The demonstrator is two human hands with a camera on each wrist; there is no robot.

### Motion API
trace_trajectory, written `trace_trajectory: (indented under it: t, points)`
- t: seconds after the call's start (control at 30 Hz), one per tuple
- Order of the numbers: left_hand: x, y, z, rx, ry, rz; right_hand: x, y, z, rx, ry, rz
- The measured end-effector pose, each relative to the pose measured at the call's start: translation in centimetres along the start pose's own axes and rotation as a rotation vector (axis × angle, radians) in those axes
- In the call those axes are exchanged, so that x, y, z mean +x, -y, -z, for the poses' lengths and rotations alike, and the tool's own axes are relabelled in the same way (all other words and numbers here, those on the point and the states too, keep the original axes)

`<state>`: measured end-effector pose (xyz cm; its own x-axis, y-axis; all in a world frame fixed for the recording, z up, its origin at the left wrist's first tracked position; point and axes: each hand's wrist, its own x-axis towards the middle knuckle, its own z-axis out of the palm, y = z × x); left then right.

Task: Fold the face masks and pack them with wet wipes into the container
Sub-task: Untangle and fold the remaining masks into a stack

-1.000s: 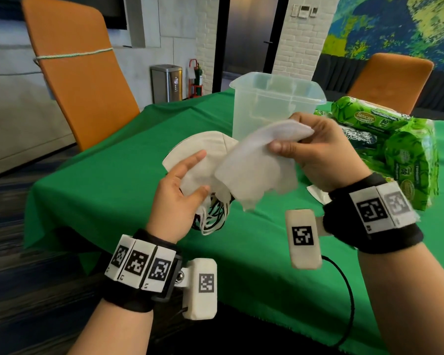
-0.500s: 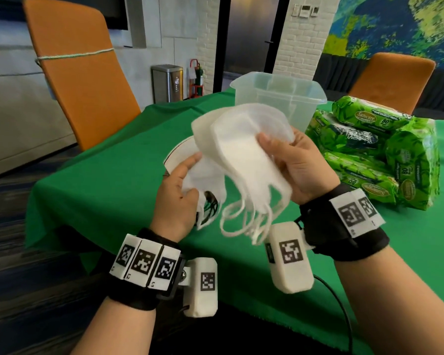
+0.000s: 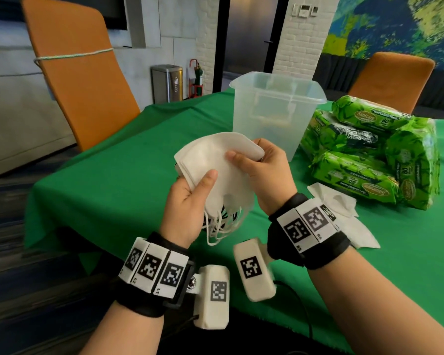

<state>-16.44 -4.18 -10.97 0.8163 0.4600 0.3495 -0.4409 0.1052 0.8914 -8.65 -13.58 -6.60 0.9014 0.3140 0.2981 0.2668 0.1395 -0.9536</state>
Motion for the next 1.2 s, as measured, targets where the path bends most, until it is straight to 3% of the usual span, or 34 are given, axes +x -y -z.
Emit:
trace_trajectory:
  t: [0.13, 0.27, 0.43, 0.7, 0.87, 1.03, 1.2]
  points:
    - [0.0, 0.3, -0.2, 0.042, -0.006, -0.037, 0.0, -0.4, 0.0, -0.06, -0.047, -0.004]
    - [0.2, 0.4, 0.4, 0.023, -0.052, -0.045, 0.1, 0.3, 0.8, -0.102, 0.02, 0.017]
    - [0.2, 0.3, 0.3, 0.121, 0.016, -0.097, 0.2, 0.9, 0.9, -0.148, 0.054, 0.055]
    - [0.4, 0.3, 0.4, 0.281, -0.011, -0.314, -0.1, 0.5, 0.7, -0.278, -0.048, 0.079]
    - [0.4, 0.5, 0.7, 0.307, -0.011, -0.323, -0.1, 1.1, 1.0, -0.511, -0.039, 0.254]
    - [0.3, 0.3, 0.6, 0.236, 0.001, -0.27, -0.5, 2.2, 0.7, -0.865, 0.087, 0.543]
    - [0.2, 0.3, 0.5, 0.217, 0.073, -0.252, -0.6, 3.3, 0.5, -1.051, 0.258, 0.437]
